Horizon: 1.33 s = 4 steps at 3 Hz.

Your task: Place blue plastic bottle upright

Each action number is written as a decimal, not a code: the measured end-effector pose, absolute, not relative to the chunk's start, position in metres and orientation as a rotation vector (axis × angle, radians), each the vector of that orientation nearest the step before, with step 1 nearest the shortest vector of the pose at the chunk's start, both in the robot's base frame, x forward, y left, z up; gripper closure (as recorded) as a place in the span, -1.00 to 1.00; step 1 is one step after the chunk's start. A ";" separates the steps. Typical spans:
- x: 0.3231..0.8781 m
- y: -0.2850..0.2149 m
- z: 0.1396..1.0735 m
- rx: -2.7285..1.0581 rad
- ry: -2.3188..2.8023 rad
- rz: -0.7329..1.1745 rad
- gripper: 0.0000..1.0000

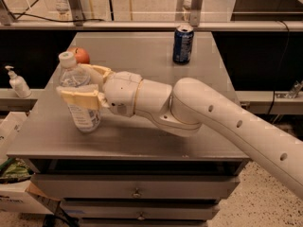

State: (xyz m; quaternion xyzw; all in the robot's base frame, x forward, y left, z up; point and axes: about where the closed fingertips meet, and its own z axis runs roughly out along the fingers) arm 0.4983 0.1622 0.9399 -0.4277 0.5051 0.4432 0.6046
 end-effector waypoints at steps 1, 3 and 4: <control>0.497 0.161 0.940 -0.993 1.166 1.025 -0.74; 0.495 0.156 0.944 -1.008 1.160 1.017 -1.00; 0.498 0.140 0.943 -1.041 1.187 0.983 -1.00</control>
Offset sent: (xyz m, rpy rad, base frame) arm -0.0015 -0.0054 -0.0001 -0.0073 -0.0040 0.0059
